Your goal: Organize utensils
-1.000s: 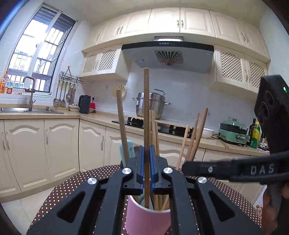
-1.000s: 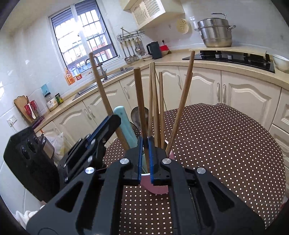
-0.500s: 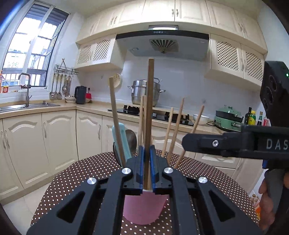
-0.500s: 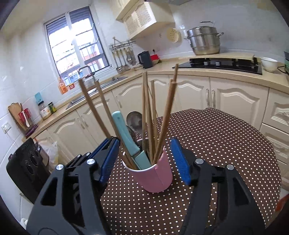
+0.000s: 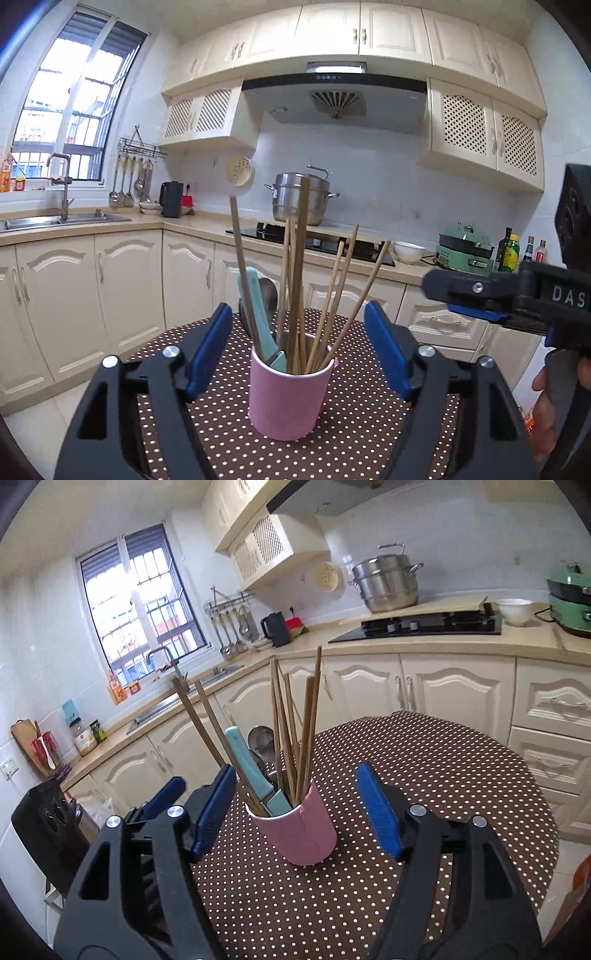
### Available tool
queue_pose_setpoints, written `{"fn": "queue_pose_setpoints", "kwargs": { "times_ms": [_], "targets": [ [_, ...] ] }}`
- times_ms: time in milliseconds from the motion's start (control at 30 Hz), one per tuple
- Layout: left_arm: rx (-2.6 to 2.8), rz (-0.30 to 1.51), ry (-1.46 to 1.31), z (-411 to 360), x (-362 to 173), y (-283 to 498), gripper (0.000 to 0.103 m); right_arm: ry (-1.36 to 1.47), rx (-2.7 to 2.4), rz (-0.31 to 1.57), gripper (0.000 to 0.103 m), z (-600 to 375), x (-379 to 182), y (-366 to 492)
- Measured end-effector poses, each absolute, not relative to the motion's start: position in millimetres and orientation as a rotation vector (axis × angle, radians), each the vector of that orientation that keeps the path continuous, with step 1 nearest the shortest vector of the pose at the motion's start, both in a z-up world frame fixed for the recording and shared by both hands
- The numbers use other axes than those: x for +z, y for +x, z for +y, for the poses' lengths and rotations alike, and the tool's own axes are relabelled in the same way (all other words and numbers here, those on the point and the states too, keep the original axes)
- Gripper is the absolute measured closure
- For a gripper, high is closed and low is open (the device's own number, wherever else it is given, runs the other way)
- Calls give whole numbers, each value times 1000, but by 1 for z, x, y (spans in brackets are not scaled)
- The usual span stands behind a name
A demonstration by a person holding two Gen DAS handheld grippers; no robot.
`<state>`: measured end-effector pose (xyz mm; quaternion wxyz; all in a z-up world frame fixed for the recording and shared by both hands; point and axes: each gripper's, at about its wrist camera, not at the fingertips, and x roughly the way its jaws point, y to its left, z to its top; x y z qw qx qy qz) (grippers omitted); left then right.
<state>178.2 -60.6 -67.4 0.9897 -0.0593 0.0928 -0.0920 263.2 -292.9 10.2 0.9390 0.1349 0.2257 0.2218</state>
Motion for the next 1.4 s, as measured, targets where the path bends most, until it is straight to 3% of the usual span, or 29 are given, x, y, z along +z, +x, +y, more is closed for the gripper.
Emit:
{"fn": "queue_pose_setpoints", "kwargs": {
  "times_ms": [467,533,700,1400],
  "targets": [
    [-43,235,-77,-44,-22,109,27,134,359,314,22,-285,30,184],
    [-44,226,-78,-41,-16,96,21,105,357,294,20,-281,32,173],
    [-7,176,-77,-32,-4,63,17,74,350,243,16,-274,40,147],
    [19,78,-17,-39,23,-13,13,12,310,102,10,-264,56,74]
  ]
}}
